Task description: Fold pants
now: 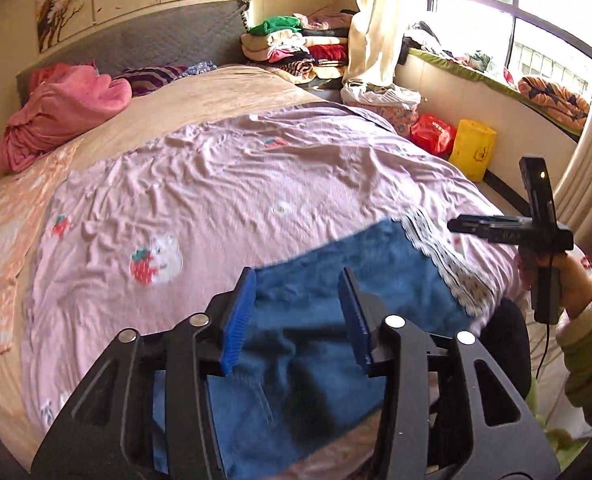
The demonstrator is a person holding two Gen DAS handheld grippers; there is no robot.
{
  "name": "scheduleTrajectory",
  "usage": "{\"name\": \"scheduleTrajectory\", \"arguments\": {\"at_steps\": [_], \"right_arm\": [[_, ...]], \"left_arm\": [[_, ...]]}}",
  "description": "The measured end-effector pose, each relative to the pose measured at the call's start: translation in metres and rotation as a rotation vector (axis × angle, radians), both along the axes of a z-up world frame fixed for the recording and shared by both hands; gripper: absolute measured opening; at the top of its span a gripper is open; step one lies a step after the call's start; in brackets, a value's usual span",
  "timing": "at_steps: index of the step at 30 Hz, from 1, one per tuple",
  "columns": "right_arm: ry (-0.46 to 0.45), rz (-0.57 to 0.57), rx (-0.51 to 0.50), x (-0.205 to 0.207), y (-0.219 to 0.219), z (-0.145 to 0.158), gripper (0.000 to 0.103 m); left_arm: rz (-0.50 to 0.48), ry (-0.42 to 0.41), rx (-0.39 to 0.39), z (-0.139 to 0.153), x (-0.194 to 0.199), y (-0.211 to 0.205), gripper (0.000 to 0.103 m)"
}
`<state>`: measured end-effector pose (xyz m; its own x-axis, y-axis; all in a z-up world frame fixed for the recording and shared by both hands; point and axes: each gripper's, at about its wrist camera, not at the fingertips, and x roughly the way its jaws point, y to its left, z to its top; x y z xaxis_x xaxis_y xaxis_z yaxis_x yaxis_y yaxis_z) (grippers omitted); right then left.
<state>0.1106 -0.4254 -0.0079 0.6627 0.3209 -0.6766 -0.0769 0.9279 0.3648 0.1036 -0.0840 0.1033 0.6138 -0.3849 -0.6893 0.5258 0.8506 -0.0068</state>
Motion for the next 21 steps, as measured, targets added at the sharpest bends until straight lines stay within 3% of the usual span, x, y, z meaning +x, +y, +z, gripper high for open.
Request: {"name": "scheduleTrajectory", "arguments": {"at_steps": [4,9,11,14,15,19,21], "right_arm": [[0.051,0.027,0.023,0.040,-0.011,-0.022,0.062],[0.105,0.081,0.013,0.067,-0.001,-0.046,0.060],[0.116,0.106,0.026,0.071,0.005,-0.054,0.049],[0.103,0.115,0.036,0.068,0.006,-0.055,0.047],[0.101,0.121,0.058,0.066,0.005,-0.055,0.039],[0.060,0.155,0.059,0.050,0.012,-0.047,0.023],[0.024,0.175,0.051,0.042,0.019,-0.039,0.018]], "left_arm": [[0.046,0.078,-0.021,-0.033,0.052,-0.005,0.044],[0.079,0.169,-0.016,-0.091,0.095,-0.007,0.044],[0.096,0.210,-0.028,-0.110,0.109,-0.005,0.044],[0.099,0.248,-0.002,-0.131,0.121,-0.004,0.045],[0.091,0.268,-0.010,-0.137,0.124,-0.003,0.045],[0.050,0.306,-0.037,-0.147,0.122,-0.004,0.045],[0.035,0.317,-0.045,-0.150,0.121,-0.008,0.039]]}}
